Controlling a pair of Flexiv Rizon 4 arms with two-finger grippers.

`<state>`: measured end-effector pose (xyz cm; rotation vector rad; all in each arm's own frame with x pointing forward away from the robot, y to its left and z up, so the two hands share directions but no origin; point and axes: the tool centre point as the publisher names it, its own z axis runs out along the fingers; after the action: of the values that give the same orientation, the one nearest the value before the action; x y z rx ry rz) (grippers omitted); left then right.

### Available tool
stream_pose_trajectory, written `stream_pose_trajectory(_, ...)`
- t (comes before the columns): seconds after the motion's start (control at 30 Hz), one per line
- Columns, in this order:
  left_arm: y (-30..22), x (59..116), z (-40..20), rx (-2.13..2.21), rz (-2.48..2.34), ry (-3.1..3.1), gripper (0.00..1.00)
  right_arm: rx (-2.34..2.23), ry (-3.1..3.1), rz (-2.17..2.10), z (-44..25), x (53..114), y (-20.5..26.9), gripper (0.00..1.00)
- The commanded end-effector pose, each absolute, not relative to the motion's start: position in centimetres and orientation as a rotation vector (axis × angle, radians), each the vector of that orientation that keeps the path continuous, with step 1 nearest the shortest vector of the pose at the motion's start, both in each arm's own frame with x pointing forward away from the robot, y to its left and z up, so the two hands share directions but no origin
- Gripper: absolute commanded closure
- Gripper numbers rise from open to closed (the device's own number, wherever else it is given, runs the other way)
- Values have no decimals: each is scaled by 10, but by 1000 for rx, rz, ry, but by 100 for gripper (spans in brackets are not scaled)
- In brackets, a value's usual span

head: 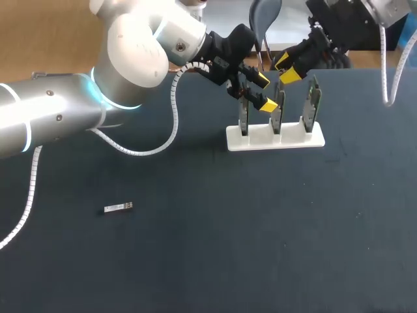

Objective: Pick up the optical module with the left hand, and insert it into the network port with the right hand.

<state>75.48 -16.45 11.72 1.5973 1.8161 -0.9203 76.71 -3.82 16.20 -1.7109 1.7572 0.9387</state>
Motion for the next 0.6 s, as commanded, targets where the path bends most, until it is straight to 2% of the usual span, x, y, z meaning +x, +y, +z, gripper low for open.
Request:
stream_pose_trajectory(0.03, -165, 756, 118, 1601, -919, 1822, 0, -1684, 1732, 976, 165, 770, -45, 0)
stream_pose_trajectory(0.4, -165, 756, 118, 1601, -919, 1822, 0, -1639, 1671, 1019, 181, 772, -45, 0)
stream_pose_trajectory(0.43, -165, 756, 118, 1601, -919, 1822, 0, -1638, 1664, 1016, 182, 771, -44, 67)
stream_pose_trajectory(0.47, -165, 756, 118, 1601, -919, 1822, 0, -1636, 1663, 1003, 183, 771, -44, 100)
stream_pose_trajectory(0.6, -165, 756, 118, 1601, -919, 1822, 0, -1649, 1644, 989, 187, 769, -41, 100)
